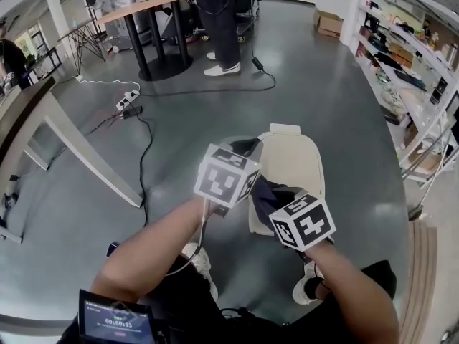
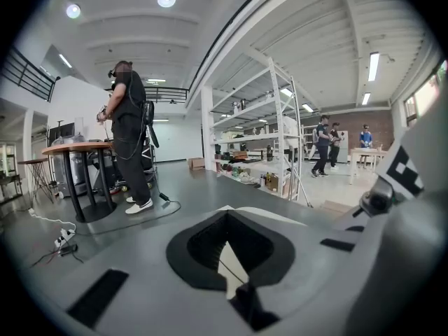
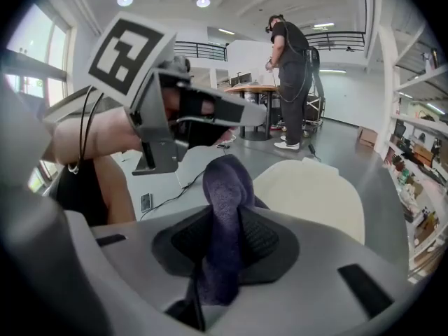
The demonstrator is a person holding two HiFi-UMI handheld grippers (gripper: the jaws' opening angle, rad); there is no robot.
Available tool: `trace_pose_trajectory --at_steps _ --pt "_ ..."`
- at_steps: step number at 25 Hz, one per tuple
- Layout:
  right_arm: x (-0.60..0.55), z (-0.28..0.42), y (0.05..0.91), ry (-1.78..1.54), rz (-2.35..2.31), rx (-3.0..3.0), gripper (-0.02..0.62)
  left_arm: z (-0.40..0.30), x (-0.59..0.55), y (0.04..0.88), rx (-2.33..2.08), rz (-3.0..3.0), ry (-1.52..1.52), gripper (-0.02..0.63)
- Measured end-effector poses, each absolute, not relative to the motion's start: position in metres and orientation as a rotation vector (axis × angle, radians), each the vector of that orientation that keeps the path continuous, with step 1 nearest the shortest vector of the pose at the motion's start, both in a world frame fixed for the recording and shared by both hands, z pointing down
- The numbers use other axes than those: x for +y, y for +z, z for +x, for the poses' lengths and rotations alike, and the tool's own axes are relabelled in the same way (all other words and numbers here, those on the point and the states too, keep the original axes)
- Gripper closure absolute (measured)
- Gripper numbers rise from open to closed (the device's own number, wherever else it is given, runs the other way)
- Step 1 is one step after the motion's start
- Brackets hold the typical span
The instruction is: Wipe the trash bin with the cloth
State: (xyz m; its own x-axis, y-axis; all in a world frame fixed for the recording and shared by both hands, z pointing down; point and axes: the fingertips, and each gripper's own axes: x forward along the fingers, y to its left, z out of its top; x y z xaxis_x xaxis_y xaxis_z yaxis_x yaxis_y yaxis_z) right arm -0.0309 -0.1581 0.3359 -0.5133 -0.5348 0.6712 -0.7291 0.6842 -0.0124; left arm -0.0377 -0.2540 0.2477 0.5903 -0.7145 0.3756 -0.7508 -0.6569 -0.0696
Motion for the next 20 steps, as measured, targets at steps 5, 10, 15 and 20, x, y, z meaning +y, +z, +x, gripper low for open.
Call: trace_pose_trajectory --at_steps 5,10,15,20 --pt "-0.151 -0.034 0.354 0.218 0.909 -2.164 0.505 -0.04 -0.251 0.246 -1.263 2.708 0.559 0.608" --pt "-0.151 -0.021 0.351 0.257 0.931 -2.186 0.505 -0.045 -0.253 0.243 -1.269 2.704 0.551 0.609" --pt "-0.154 0.002 0.349 0.333 0.996 -2.197 0.505 -0.044 -0.251 0.246 -1.266 2.704 0.573 0.609" --pt "-0.152 0.02 0.349 0.392 1.033 -2.216 0.505 -0.039 -0.241 0.25 -1.243 2.715 0.601 0.609"
